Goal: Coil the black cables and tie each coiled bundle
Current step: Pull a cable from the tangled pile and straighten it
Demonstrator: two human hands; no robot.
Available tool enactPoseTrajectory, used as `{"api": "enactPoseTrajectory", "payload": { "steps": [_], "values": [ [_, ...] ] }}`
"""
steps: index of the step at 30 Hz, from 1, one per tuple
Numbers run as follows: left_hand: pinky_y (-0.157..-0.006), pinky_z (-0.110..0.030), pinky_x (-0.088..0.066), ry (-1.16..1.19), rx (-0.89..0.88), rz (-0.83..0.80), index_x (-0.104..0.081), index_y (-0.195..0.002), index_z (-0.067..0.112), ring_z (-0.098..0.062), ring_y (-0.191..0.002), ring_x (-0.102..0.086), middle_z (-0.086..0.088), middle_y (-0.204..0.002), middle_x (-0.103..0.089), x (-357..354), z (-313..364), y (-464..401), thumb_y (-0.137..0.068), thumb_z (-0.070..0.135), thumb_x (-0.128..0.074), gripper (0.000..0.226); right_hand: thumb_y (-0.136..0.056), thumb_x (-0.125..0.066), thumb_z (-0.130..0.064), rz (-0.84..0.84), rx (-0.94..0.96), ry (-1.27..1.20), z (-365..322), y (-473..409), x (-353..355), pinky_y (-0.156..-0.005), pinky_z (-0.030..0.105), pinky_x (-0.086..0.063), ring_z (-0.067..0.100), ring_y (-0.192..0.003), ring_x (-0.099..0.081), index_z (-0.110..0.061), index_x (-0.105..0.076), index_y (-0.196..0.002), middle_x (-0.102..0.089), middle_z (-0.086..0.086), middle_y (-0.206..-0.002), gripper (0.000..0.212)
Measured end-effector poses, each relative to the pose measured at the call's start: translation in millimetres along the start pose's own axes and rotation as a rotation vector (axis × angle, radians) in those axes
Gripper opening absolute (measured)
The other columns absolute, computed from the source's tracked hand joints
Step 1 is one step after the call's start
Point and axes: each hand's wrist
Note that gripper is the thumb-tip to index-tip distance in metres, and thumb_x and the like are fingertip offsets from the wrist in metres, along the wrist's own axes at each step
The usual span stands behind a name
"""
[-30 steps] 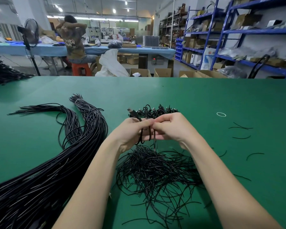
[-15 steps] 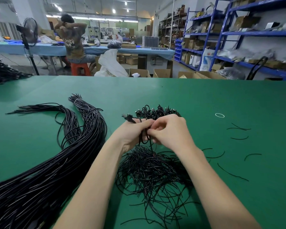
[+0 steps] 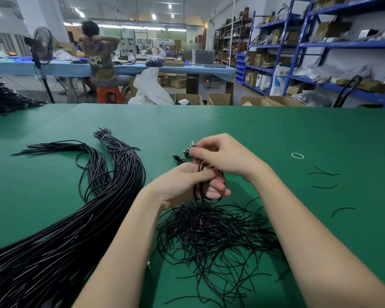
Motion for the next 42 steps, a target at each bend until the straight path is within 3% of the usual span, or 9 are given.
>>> {"api": "enactPoseTrajectory", "payload": {
  "steps": [5,8,10,14,19,27,31,37,42],
  "values": [
    [-0.063,-0.022,-0.043,0.017,-0.026,0.083,-0.052,-0.085,0.007,-0.014,-0.063,-0.053,-0.002,-0.065,-0.032,0.5,1.8,-4.4,-0.106,0.018,-0.042,0.026,-0.097,-0.063,-0.046,0.156,-0.097,0.011,17.8,-4.5,4.0,-0.069,0.027,-0.047,-0.002,-0.057,-0.059,-0.023,-0.066,-0.082,-0.070,-0.010,-0.061,0.028],
    [-0.061,-0.022,-0.039,-0.035,-0.054,0.147,-0.049,-0.082,0.010,-0.010,-0.059,-0.045,-0.002,-0.067,-0.034,-2.2,-1.9,-8.6,-0.106,0.017,-0.042,0.026,-0.094,-0.066,-0.050,0.266,-0.084,0.095,18.8,-4.1,0.4,-0.058,0.015,-0.041,-0.008,-0.057,-0.057,-0.027,-0.065,-0.081,-0.066,-0.016,-0.057,0.026],
    [-0.059,-0.021,-0.044,-0.010,-0.063,0.200,-0.048,-0.081,0.011,-0.011,-0.060,-0.046,0.000,-0.064,-0.038,-2.8,-2.5,-11.0,-0.107,0.017,-0.040,0.028,-0.093,-0.066,-0.052,0.226,-0.091,0.042,20.3,-2.7,0.3,-0.073,0.023,-0.052,-0.002,-0.070,-0.065,-0.026,-0.071,-0.086,-0.071,-0.012,-0.066,0.027],
    [-0.073,-0.031,-0.053,0.090,-0.046,0.313,-0.057,-0.087,0.009,-0.017,-0.076,-0.058,0.000,-0.066,-0.054,3.1,-0.8,-12.0,-0.108,0.020,-0.038,0.031,-0.085,-0.074,-0.049,0.070,-0.087,0.012,25.5,9.6,11.9,-0.085,0.033,-0.057,0.007,-0.087,-0.069,-0.032,-0.078,-0.089,-0.077,-0.013,-0.087,0.018],
    [-0.102,-0.048,-0.049,-0.115,-0.032,0.398,-0.066,-0.099,0.014,-0.018,-0.113,-0.062,-0.001,-0.105,-0.072,1.5,-4.1,-14.2,-0.108,0.027,-0.041,0.030,-0.088,-0.079,-0.028,0.152,-0.073,-0.106,30.6,15.8,10.6,-0.075,0.036,-0.064,0.022,-0.070,-0.074,-0.023,-0.081,-0.087,-0.078,-0.006,-0.077,0.006],
    [-0.057,-0.029,-0.054,-0.038,-0.046,0.121,-0.050,-0.124,0.010,-0.023,-0.075,-0.069,-0.009,-0.088,-0.071,-6.7,-1.8,-8.2,-0.107,0.007,-0.035,0.022,-0.088,-0.080,-0.020,0.262,-0.118,-0.475,31.4,16.1,-5.0,-0.043,0.023,-0.046,0.008,-0.043,-0.055,-0.013,-0.078,-0.085,-0.063,-0.004,-0.053,0.008],
    [-0.052,-0.022,-0.039,-0.120,-0.043,0.131,-0.049,-0.098,0.012,-0.014,-0.063,-0.050,-0.007,-0.079,-0.060,-4.7,-2.5,-9.8,-0.101,-0.003,-0.035,0.021,-0.090,-0.078,-0.022,0.280,-0.160,-0.475,32.8,13.5,-6.6,-0.059,0.026,-0.059,0.007,-0.051,-0.064,-0.014,-0.076,-0.086,-0.068,-0.005,-0.059,0.009],
    [-0.041,-0.017,-0.033,-0.325,0.057,0.123,-0.048,-0.106,0.021,-0.008,-0.048,-0.045,0.006,-0.067,-0.042,-10.9,-2.5,-7.2,-0.110,0.029,-0.031,0.019,-0.082,-0.081,-0.048,0.116,-0.288,-0.433,27.4,8.9,-0.9,-0.052,0.017,-0.051,0.008,-0.046,-0.054,-0.011,-0.079,-0.083,-0.069,-0.001,-0.065,0.037],
    [-0.040,-0.017,-0.025,-0.420,0.077,0.152,-0.050,-0.102,0.022,-0.006,-0.044,-0.034,0.004,-0.068,-0.052,-9.6,-1.4,-8.4,-0.109,0.026,-0.031,0.020,-0.089,-0.078,-0.021,0.127,-0.313,-0.496,31.6,3.9,-2.8,-0.043,0.014,-0.044,0.005,-0.041,-0.046,-0.010,-0.076,-0.081,-0.065,-0.003,-0.057,0.013]
  ]
}}
Point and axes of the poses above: each hand's wrist, its own y-axis away from the middle knuckle, its own x-axis out of the back of the hand, z = x × y
